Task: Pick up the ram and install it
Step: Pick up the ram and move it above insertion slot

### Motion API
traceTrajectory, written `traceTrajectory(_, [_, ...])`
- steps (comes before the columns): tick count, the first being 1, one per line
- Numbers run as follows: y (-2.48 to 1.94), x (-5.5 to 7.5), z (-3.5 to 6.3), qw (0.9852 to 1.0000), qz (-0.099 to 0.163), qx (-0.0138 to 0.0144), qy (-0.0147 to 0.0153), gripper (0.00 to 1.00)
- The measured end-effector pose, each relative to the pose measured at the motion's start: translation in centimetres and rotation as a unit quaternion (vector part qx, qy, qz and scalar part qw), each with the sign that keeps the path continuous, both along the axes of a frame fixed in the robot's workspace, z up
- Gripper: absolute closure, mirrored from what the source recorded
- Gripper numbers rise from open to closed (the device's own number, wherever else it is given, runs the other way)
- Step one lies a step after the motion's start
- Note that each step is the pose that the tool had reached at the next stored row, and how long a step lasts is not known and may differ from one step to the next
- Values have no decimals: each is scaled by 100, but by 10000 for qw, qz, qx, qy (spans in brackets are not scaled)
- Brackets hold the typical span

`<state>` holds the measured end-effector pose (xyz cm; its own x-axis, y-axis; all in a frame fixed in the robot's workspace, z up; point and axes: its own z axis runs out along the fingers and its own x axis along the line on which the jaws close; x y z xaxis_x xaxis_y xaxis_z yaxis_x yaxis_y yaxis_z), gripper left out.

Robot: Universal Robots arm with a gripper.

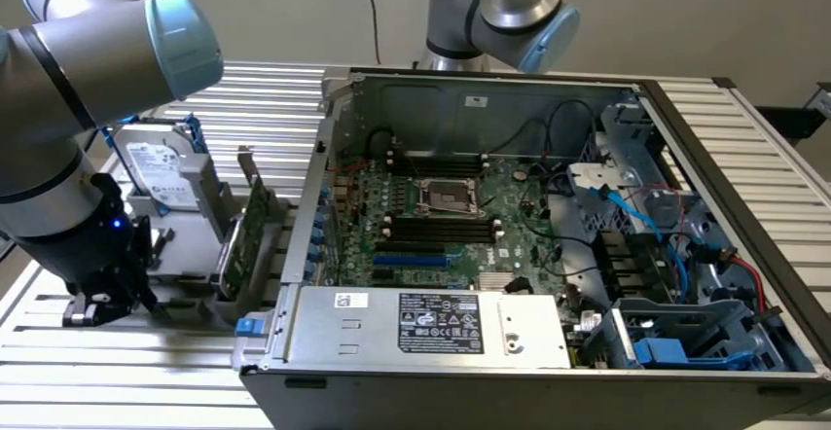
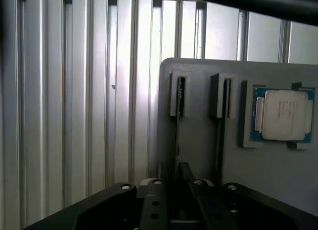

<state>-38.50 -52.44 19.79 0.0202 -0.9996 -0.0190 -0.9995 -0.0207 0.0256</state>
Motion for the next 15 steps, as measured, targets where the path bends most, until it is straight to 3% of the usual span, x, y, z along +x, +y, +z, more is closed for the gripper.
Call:
traceTrajectory(1, [0,0,0,10000,0,0,0,78])
traceTrajectory(2, [0,0,0,10000,0,0,0,85])
traceTrajectory(15, [0,0,-3,10000,0,-3,0,87])
